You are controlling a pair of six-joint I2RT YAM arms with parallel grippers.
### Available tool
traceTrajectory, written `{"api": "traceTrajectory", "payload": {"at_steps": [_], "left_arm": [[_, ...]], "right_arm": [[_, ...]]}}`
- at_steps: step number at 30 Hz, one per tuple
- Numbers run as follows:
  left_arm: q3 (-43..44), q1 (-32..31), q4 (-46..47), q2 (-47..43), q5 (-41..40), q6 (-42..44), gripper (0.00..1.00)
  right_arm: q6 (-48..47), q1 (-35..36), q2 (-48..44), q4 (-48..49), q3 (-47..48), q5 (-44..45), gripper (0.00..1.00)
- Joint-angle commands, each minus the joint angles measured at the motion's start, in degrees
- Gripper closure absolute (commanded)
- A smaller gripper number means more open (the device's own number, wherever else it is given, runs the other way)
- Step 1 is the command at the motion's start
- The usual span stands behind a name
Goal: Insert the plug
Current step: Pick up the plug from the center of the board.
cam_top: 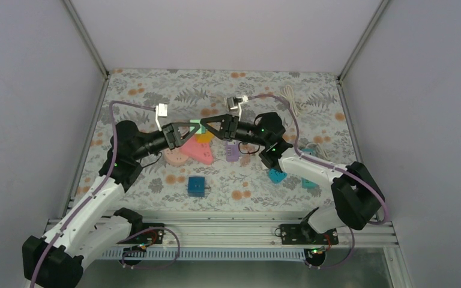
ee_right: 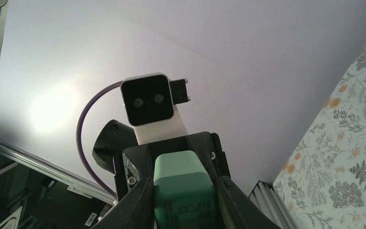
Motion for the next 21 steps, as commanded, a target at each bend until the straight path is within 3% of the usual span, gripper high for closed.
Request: {"api": "traceTrajectory", "payload": {"at_steps": [1,3,8,11,16,21], "left_arm": [[0.0,-0.3,1.4,-0.9,-2.4,-0.5,0.73],[0.8,-0.3,-2.0,-1.3,-3.3,1.4,0.78],[5.3,-0.3,-17.4,-1.9,-10.4,8.9,0.80],[7.7,-0.3,-27.1,-2.0,-16.3,12.7,0.80],[12.6,-0.2,-46.8,0.1,-33.8,17.5,0.80],[15.7,-0.3,-56.3,3.6,-47.4,19.2,0.80]], "right_arm": [[1.3,0.5,0.3,2.4,-1.1,2.3,0.74],[0.5,0.5,0.1,1.2,-1.1,2.4,0.68],[-5.9,-0.4,-2.8,-8.7,-1.4,6.2,0.22],[-11.0,-1.4,-6.4,-14.6,-3.0,10.6,0.05],[-21.7,-2.0,-11.4,-29.8,-3.1,22.4,0.03],[-28.0,-1.9,-10.3,-41.2,-1.2,26.8,0.05]]}}
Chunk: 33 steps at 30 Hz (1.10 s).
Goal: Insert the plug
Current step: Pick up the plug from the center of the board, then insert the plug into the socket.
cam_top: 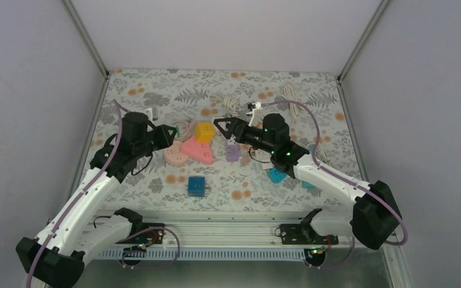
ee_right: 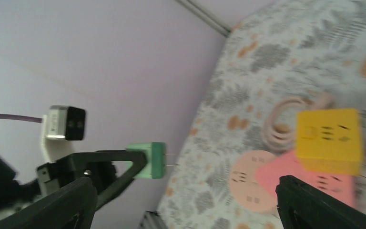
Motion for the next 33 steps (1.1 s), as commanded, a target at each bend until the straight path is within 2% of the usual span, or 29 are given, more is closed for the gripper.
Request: {"api": "traceTrajectory", "payload": {"at_steps": [1,5,8,12,16,23,33], "left_arm": [[3.9,0.1,-14.8,2.9,-16.6,4.0,0.80],[5.0,0.0,-16.1,7.4,-15.3,4.9,0.80],[2.7,-0.1,-14.0,10.9,-12.4,4.5,0.81],[0.4,-0.3,-11.7,14.5,-12.4,4.1,0.82],[0.4,-0.5,-10.2,17.4,-13.2,4.0,0.83],[-0.5,-0.6,-9.0,22.5,-13.8,3.9,0.87],[-4.7,-0.7,-8.7,21.8,-15.6,2.0,0.89]], "right_arm": [[-8.8,-0.2,1.6,-13.8,2.0,7.0,0.06],[-9.9,0.4,5.1,-16.1,2.9,5.5,0.09],[-12.1,2.0,9.2,-20.4,6.3,7.9,0.09],[-15.1,4.3,14.7,-26.5,10.8,13.6,0.16],[-17.0,5.3,18.3,-27.5,12.5,15.2,0.21],[-18.6,6.2,22.6,-27.9,15.6,15.7,0.22],[-20.1,6.7,30.3,-28.7,22.5,15.8,0.18]]}}
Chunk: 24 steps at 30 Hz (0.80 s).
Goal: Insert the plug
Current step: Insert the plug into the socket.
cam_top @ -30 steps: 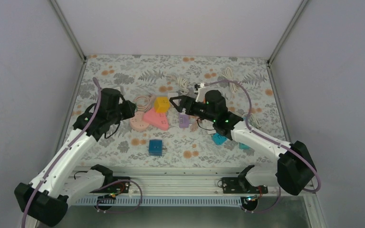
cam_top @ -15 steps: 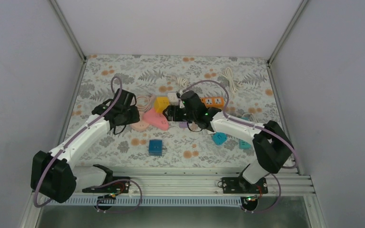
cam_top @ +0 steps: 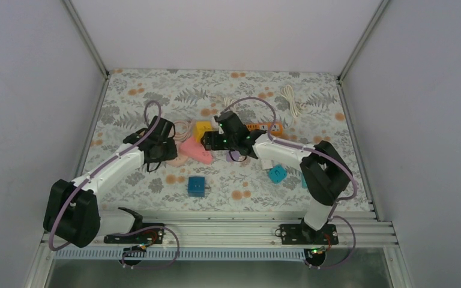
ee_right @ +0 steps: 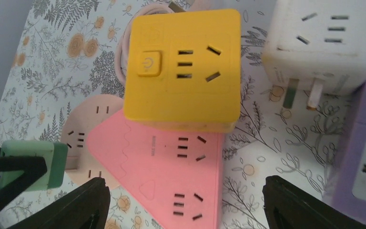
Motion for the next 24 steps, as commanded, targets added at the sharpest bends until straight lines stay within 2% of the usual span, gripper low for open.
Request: {"api": "traceTrajectory", "payload": {"at_steps": [1,9,17,24], "left_arm": [[-2.3,-0.3,1.1,-0.6,-1.1,-1.0,0.90],[-4.1,-0.3,2.5,0.3,-1.8,-0.6,0.91],[-5.7,-0.2,3.8,-0.1,-1.1,-0.5,0.91],[-5.8,-0.2,4.8,-0.8,-0.2,-0.3,0.91]], "right_arm": [[-2.3,0.8,3.2,-0.5,4.7,1.8,0.18],[-5.8,1.9,8.1,-2.6,12.3,6.1,0.17],[-13.2,3.1,15.4,-5.9,20.1,10.9,0.15],[-18.2,6.1,15.4,-5.4,21.0,16.4,0.24]]}}
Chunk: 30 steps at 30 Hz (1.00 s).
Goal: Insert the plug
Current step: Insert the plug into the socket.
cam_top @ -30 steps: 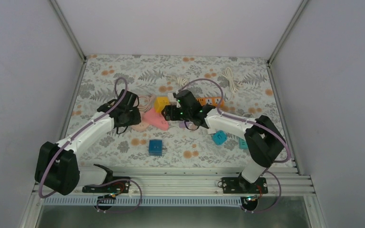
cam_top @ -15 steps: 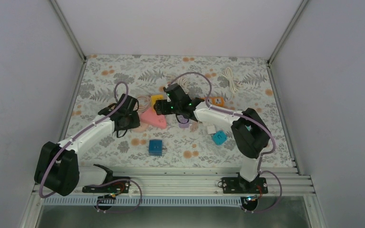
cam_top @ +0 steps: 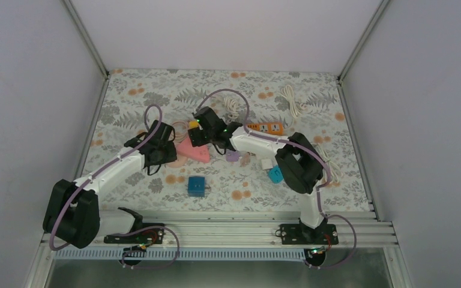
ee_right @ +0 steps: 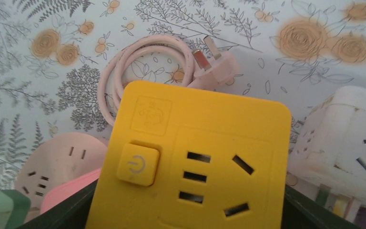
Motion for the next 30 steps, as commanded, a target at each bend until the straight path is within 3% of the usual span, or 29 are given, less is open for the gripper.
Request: {"api": "traceTrajectory", "payload": {"at_steps": [1,7,14,30], "left_arm": [[-1.0,-0.2,0.2,-0.5,0.9,0.0,0.91],[1.2,-0.2,0.2,-1.7,1.7,0.3,0.91],[2.9,0.2,-2.0,-3.6,-1.6,-0.2,0.91],[2.2,1.9,-1.6,0.6,-2.3,2.9,0.91]], "right_arm": [[-4.8,3.1,-0.2,0.1,1.9,7.4,0.27],[-4.0,5.1,-0.1,-0.1,2.2,14.4,0.37],[-2.6,5.8,-0.2,-0.3,1.9,18.1,0.39],[-1.6,6.1,-0.4,0.8,0.5,17.6,0.39]]}}
